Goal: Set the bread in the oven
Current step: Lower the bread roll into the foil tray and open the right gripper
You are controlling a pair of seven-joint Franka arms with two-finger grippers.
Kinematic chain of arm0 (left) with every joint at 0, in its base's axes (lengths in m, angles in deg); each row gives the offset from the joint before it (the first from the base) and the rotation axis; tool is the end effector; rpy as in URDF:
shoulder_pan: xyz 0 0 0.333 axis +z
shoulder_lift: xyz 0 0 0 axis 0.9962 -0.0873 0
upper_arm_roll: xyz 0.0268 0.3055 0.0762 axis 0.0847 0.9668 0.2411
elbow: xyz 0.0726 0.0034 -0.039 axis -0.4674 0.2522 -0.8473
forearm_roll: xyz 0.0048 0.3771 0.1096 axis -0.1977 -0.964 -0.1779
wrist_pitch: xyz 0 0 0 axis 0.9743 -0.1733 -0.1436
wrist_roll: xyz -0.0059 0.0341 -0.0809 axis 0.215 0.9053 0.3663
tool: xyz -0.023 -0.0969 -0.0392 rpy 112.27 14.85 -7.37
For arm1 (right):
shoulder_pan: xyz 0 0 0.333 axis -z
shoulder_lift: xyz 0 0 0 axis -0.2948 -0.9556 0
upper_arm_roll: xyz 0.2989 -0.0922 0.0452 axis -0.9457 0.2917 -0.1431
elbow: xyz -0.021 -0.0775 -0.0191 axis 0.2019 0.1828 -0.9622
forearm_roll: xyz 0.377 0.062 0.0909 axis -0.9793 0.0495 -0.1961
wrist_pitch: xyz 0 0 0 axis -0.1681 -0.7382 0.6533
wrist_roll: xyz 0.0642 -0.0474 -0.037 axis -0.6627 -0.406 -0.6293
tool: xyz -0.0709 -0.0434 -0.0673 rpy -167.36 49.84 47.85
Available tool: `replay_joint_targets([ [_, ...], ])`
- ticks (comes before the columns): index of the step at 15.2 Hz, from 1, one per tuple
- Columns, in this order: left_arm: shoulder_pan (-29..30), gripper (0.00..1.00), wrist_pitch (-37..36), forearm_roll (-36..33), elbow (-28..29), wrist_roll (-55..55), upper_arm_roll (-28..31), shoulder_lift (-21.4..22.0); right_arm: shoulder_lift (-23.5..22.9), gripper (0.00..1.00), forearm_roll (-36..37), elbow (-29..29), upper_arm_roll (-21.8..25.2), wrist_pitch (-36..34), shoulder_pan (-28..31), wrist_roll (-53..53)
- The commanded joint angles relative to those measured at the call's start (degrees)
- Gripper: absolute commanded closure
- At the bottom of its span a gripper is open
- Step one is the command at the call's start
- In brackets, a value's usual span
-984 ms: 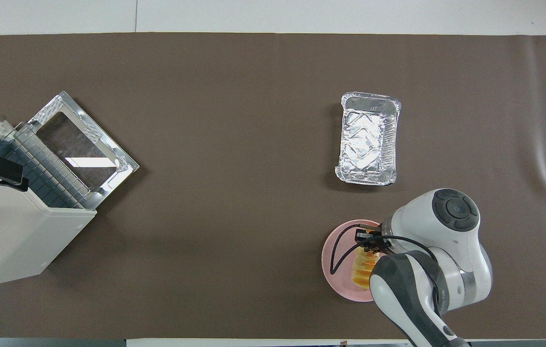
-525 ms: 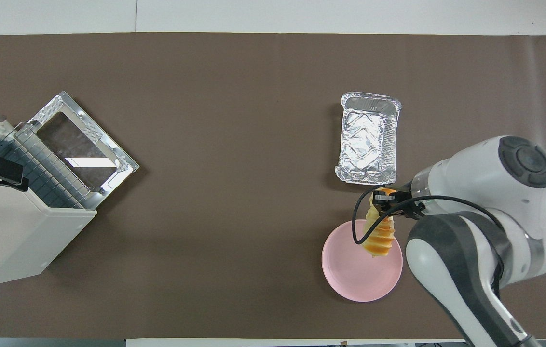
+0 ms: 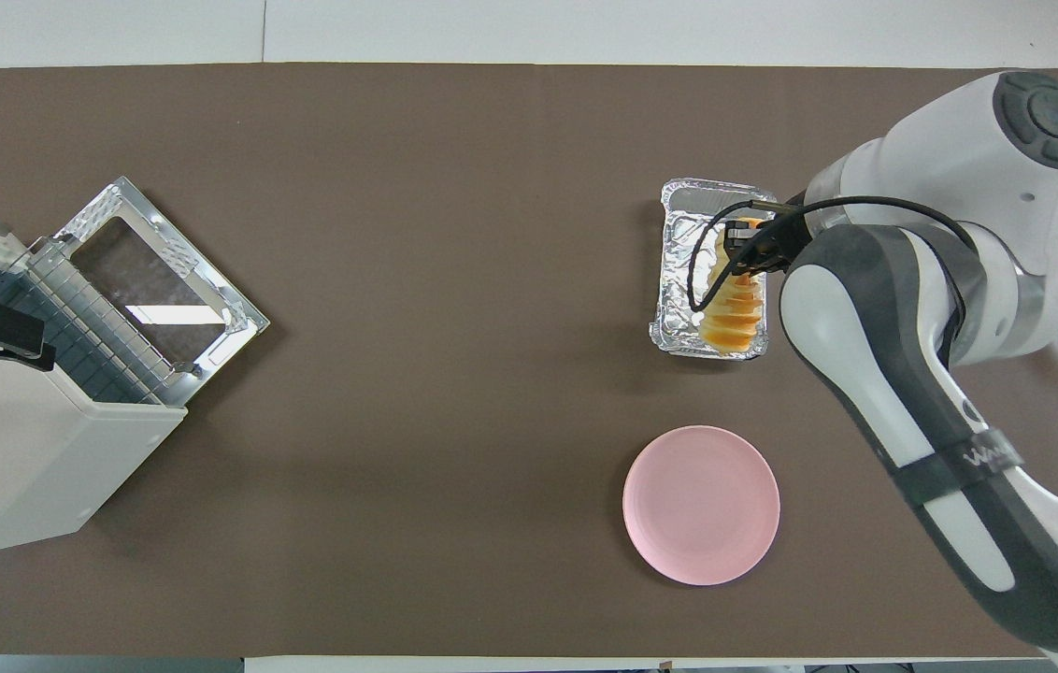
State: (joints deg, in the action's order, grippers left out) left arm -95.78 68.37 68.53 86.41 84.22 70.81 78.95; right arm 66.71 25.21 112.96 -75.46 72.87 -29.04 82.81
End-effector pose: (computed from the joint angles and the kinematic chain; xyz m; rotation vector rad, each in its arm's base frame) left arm 0.5173 -0.0064 0.6066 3.1091 0.0113 -0.3065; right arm 0.6219 0.1335 0.4332 -2.9498 0.2330 0.0509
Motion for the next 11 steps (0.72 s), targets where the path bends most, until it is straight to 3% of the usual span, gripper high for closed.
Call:
replay_joint_targets([
  [1, 0.5, 0.0, 0.7, -1.0, 0.7, -0.1, -0.4, 1.0, -5.6, 1.0, 0.3, -2.3, -0.3, 4.6, -0.4, -1.2],
  [4, 0.6, 0.0, 0.7, -1.0, 0.7, -0.1, -0.4, 1.0, -8.0, 1.0, 0.1, 0.3, -0.5, 10.2, -1.2, -1.3],
  [9, 0.6, 0.0, 0.8, -1.0, 0.7, -0.1, -0.4, 1.0, -7.6, 1.0, 0.1, 6.1, -0.5, 16.2, -1.3, -2.7],
  [10, 0.6, 0.0, 0.7, -1.0, 0.7, -0.1, -0.4, 1.0, -7.9, 0.82, 0.1, 6.0, -0.5, 16.6, -1.3, -2.7],
  [11, 0.6, 0.0, 0.7, -1.0, 0.7, -0.1, -0.4, 1.0, -8.0, 0.41, 0.1, 5.8, -0.5, 16.8, -1.2, -2.7],
])
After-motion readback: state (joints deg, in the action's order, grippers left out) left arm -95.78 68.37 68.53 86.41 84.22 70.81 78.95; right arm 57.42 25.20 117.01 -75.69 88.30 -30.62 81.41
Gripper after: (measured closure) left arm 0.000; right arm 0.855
